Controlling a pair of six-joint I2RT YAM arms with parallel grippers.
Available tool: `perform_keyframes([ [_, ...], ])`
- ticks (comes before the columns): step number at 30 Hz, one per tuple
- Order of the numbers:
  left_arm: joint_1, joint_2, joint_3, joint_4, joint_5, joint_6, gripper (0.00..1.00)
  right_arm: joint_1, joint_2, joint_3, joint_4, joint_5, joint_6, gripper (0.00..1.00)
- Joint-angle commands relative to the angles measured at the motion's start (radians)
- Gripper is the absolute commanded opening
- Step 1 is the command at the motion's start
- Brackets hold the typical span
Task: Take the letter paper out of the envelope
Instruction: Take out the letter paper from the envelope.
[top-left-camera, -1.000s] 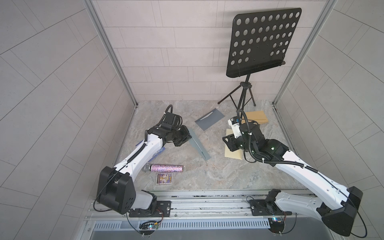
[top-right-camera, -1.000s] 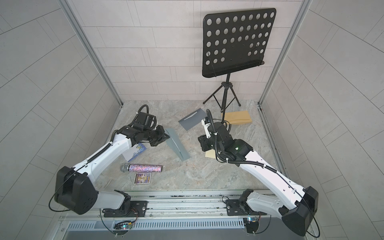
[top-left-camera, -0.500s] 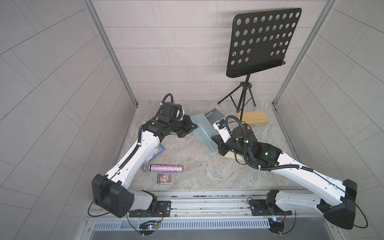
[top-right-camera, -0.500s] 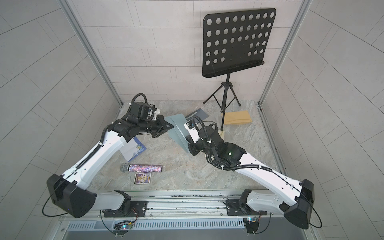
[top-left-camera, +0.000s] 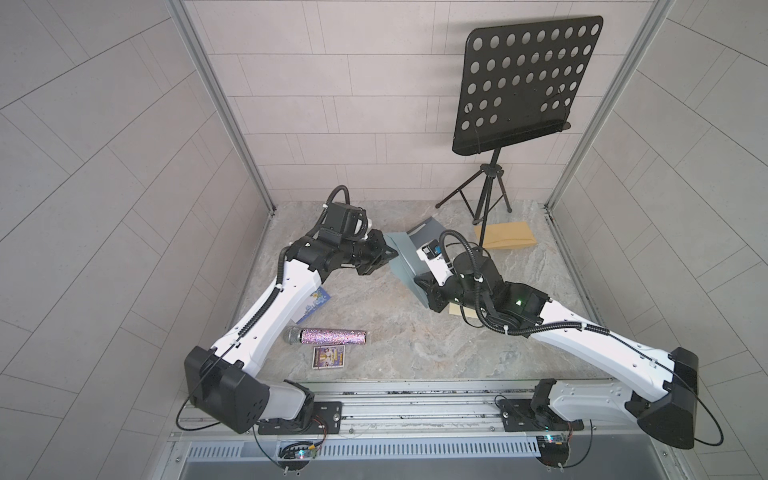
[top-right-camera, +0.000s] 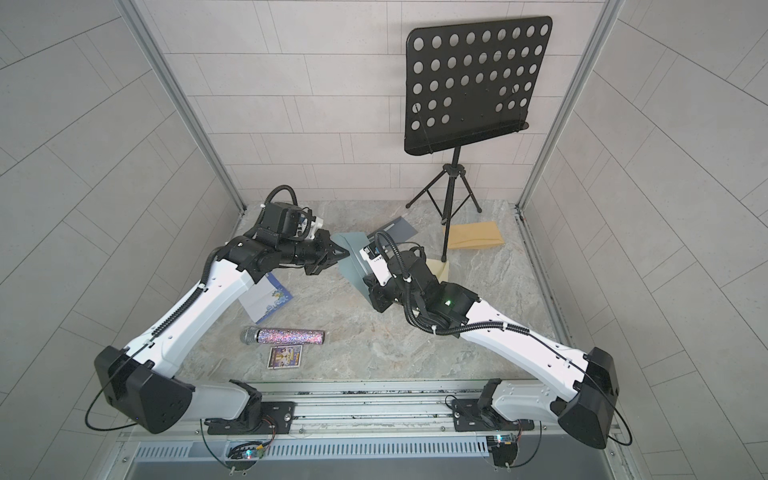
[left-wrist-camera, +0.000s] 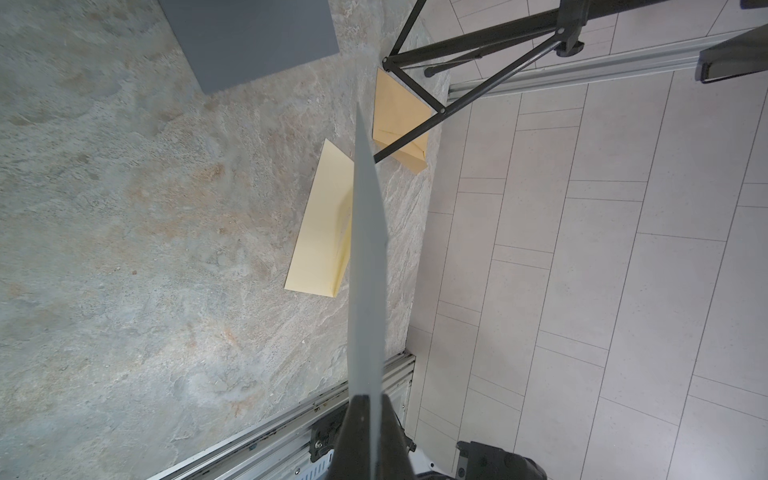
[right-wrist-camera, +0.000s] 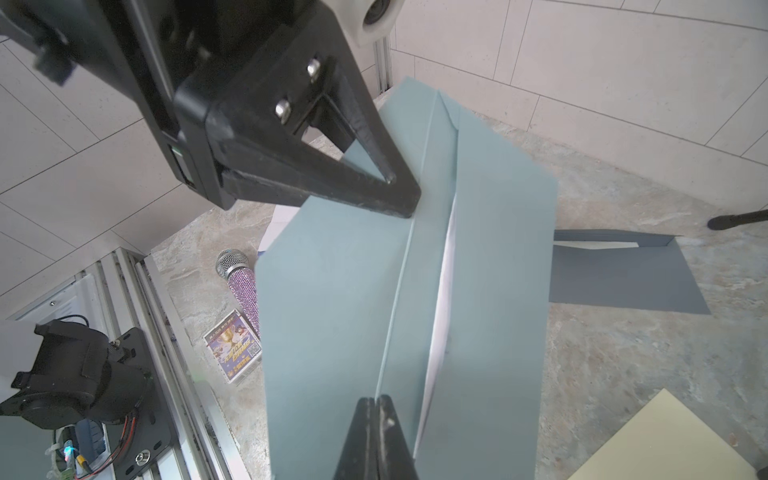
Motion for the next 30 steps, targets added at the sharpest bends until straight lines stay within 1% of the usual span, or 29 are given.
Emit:
perform_keyframes([
  [1, -0.014, 0.001, 0.033, -0.011, 0.005, -0.008, 0.00, 0.002, 0.020, 0.045, -0.003, -0.023, 0.025, 0.02],
  [5, -0.021, 0.002, 0.041, -0.016, 0.002, -0.008, 0.00, 0.002, 0.040, 0.055, -0.014, -0.016, 0.034, 0.03],
  [8, -0.029, -0.002, 0.044, -0.016, -0.001, -0.011, 0.00, 0.001, 0.054, 0.065, -0.043, 0.041, 0.034, 0.03],
  [17, -0.046, -0.018, 0.042, -0.028, -0.010, -0.017, 0.00, 0.001, 0.082, 0.079, -0.069, 0.033, 0.039, 0.03],
  [24, -0.054, -0.025, 0.042, -0.030, -0.017, -0.021, 0.00, -0.001, 0.092, 0.082, -0.098, 0.078, 0.031, 0.03],
  [30, -0.055, -0.029, 0.039, -0.031, -0.016, -0.024, 0.00, -0.001, 0.115, 0.120, -0.159, 0.113, 0.014, 0.03],
])
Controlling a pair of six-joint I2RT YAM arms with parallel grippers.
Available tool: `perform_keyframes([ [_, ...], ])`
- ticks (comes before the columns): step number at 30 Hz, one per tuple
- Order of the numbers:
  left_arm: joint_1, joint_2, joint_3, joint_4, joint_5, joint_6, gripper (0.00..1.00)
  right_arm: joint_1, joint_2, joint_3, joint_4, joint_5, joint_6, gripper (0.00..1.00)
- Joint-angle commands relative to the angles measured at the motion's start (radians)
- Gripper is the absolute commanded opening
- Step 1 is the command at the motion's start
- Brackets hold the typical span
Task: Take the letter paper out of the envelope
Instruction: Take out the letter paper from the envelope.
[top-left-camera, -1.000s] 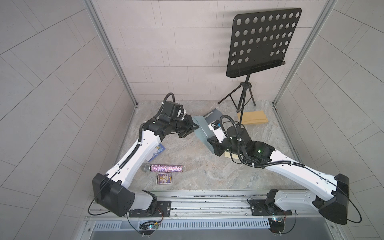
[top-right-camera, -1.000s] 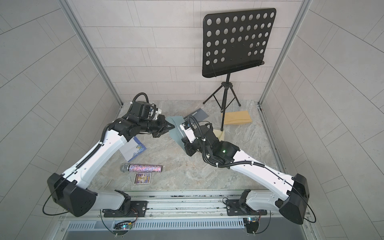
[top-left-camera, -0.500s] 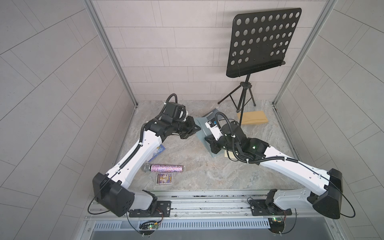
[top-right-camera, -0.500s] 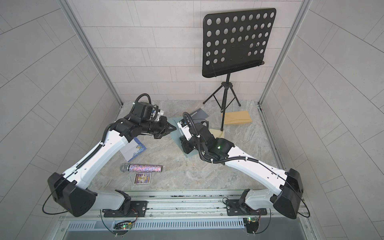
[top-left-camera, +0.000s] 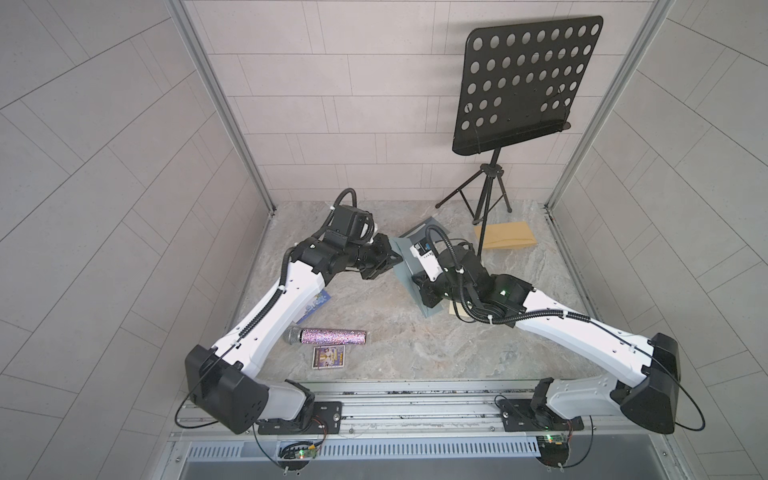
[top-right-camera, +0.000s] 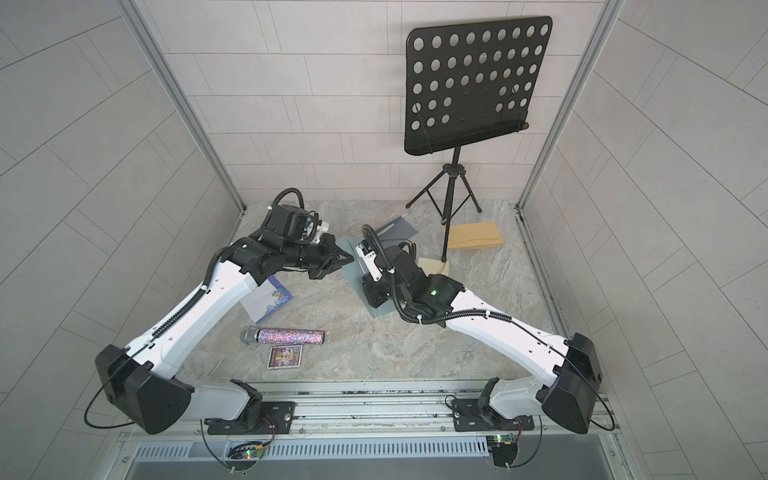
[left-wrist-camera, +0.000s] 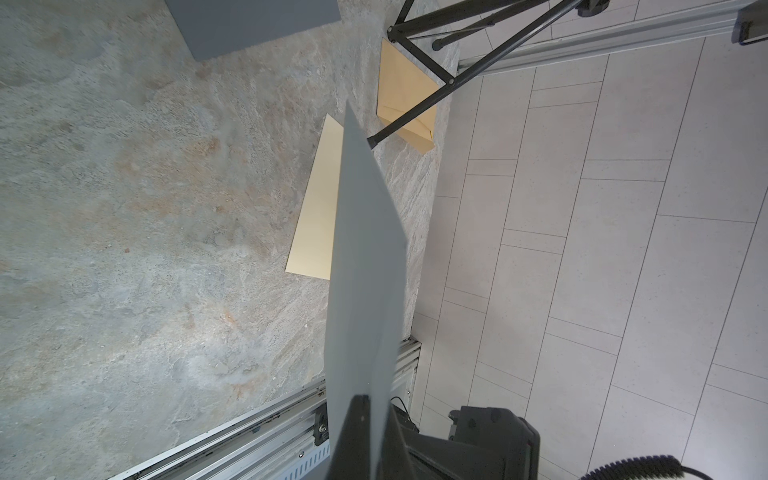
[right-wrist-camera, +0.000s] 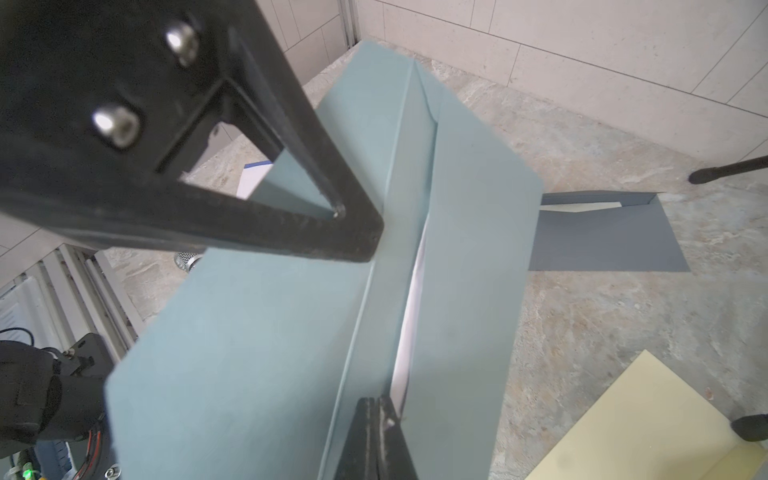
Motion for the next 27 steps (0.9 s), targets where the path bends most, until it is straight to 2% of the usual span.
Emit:
perform_keyframes([
  [1, -0.007, -0.030, 0.034, -0.006, 0.000, -0.015, 0.00, 0.000, 0.008, 0.031, -0.057, 0.039, -0.020, 0.03],
  [18, -0.007, -0.033, 0.037, -0.017, 0.010, -0.009, 0.00, -0.001, 0.012, 0.036, -0.090, 0.108, -0.053, 0.04],
  [27, -0.007, -0.029, 0.037, -0.015, 0.017, -0.009, 0.00, -0.001, 0.032, 0.048, -0.109, 0.105, -0.053, 0.11],
])
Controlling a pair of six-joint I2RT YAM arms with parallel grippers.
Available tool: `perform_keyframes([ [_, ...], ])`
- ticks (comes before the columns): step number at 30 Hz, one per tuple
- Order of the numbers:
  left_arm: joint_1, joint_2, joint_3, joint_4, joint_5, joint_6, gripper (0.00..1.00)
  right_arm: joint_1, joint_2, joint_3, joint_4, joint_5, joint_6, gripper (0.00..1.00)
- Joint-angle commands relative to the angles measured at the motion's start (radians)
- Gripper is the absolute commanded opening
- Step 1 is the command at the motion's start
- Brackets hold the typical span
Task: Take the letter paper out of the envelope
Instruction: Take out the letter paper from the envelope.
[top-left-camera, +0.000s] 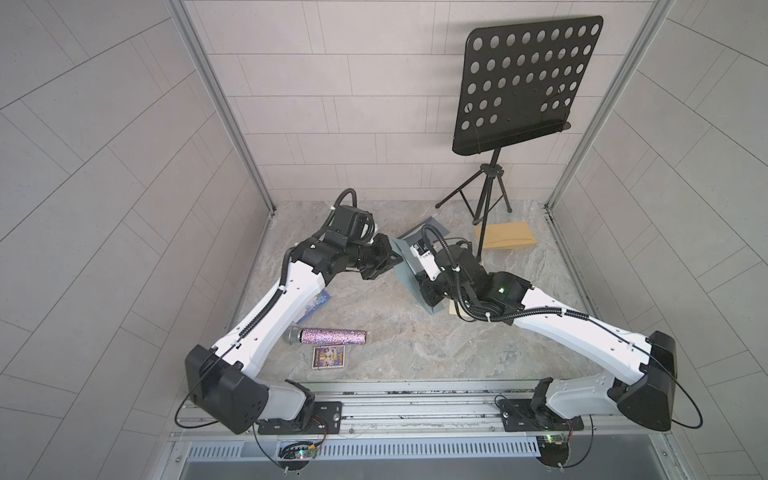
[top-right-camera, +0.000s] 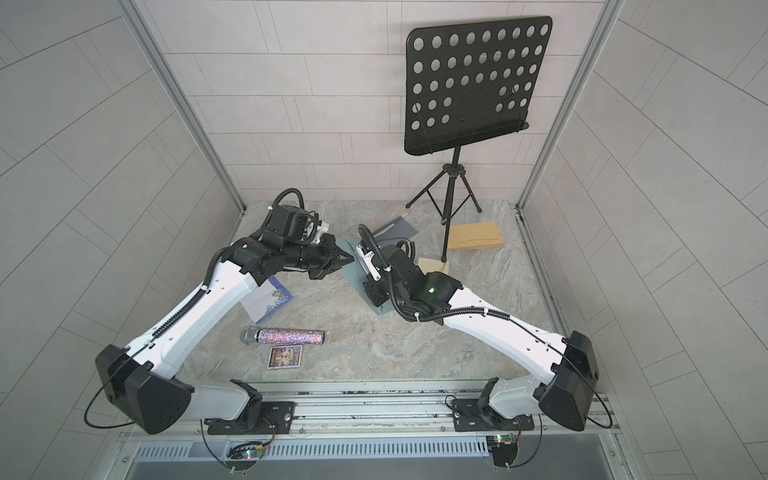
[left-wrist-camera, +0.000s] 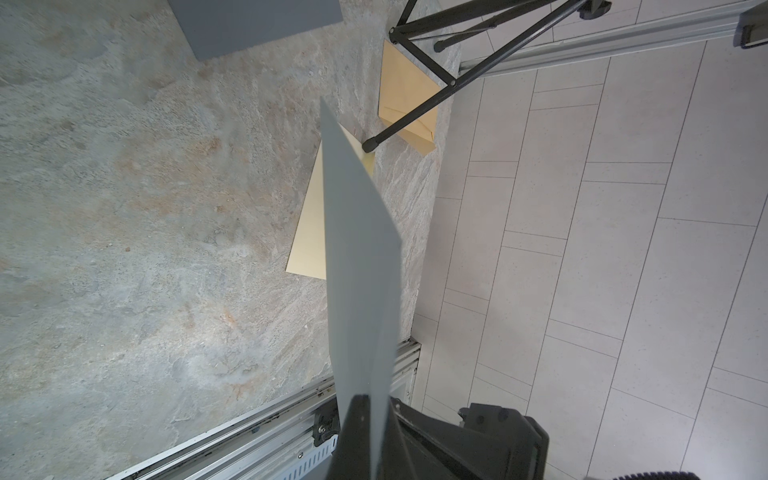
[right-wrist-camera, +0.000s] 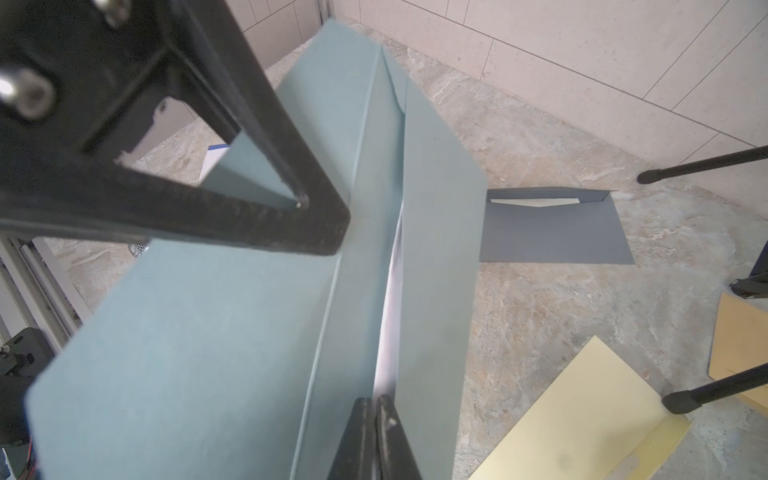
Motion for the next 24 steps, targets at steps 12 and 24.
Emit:
perform_keyframes([
  [12, -0.007, -0.022, 0.037, -0.010, 0.029, -0.003, 0.00, -0.001, 0.064, 0.038, -0.055, -0.020, 0.022, 0.17],
  [24, -0.006, -0.014, 0.034, -0.008, 0.033, -0.003, 0.00, -0.001, 0.094, 0.061, -0.056, -0.028, 0.054, 0.27],
])
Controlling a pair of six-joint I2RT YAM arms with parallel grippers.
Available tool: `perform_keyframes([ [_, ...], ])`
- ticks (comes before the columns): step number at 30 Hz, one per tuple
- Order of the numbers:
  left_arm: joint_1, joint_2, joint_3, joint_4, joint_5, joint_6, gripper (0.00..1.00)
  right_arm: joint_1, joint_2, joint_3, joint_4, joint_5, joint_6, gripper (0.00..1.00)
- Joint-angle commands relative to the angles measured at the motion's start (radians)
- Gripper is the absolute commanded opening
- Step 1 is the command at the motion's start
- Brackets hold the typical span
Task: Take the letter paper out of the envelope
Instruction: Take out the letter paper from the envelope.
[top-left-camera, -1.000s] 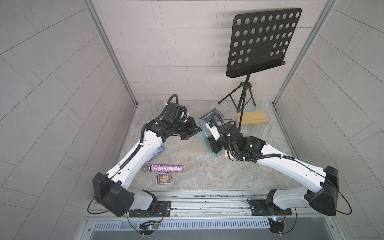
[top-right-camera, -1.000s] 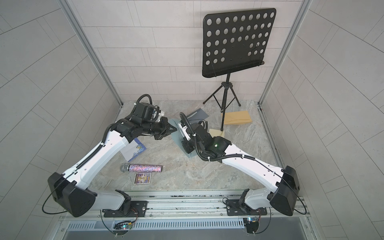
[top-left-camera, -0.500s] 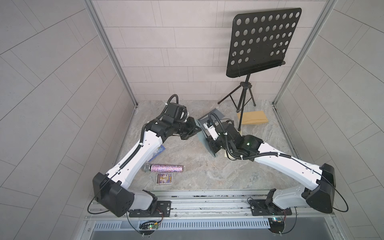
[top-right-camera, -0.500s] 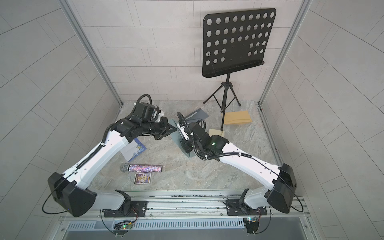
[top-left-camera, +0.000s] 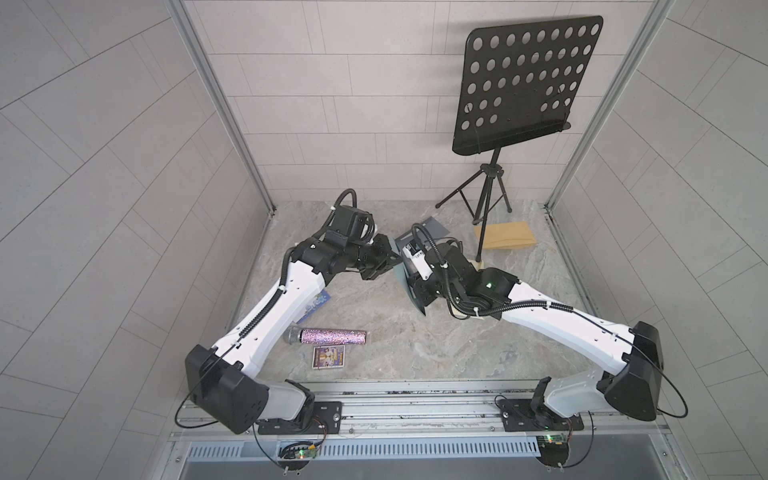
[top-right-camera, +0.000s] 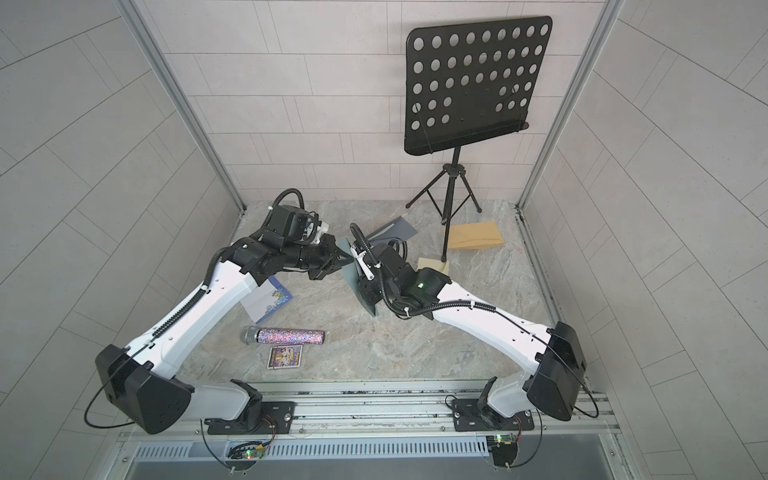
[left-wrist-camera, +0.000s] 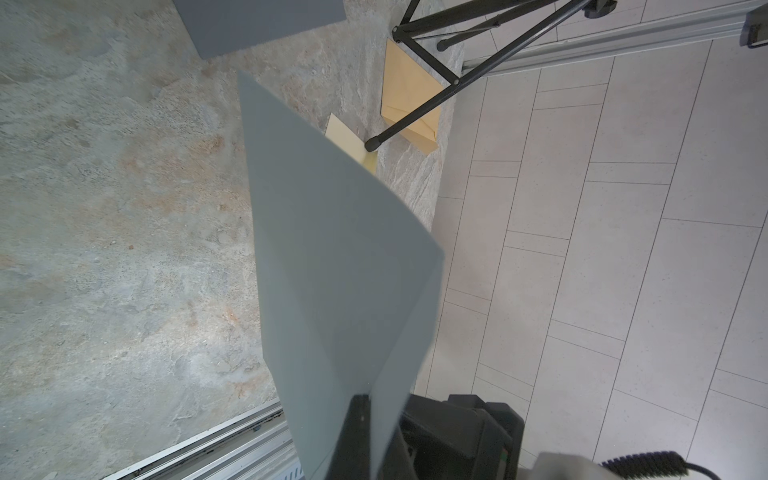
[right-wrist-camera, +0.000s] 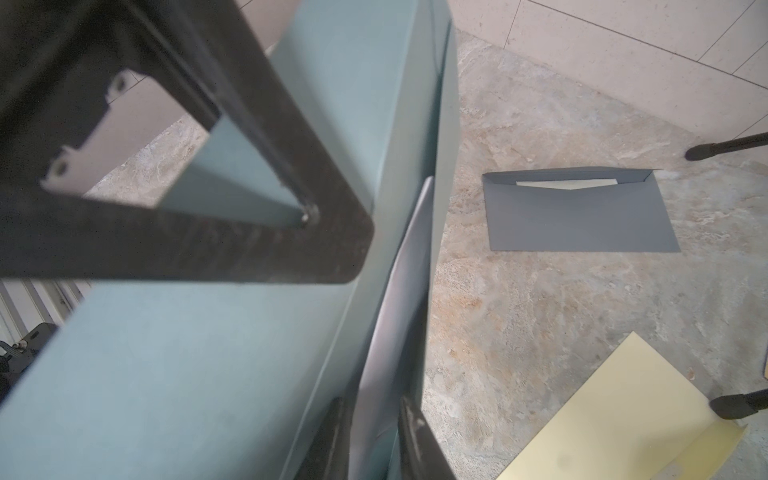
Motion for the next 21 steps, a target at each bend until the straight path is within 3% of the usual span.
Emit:
perform_keyframes([
  [1, -0.006, -0.013, 0.035, -0.001, 0.033, -0.002, 0.00, -0.003, 0.017, 0.016, -0.040, 0.015, 0.015, 0.28],
  [8, -0.006, -0.010, 0.036, 0.000, 0.036, -0.002, 0.00, -0.003, 0.020, 0.007, -0.037, 0.023, 0.022, 0.35],
  [21, -0.007, -0.016, 0.017, 0.001, 0.038, -0.006, 0.00, -0.004, 0.059, 0.031, -0.025, 0.046, 0.055, 0.25],
])
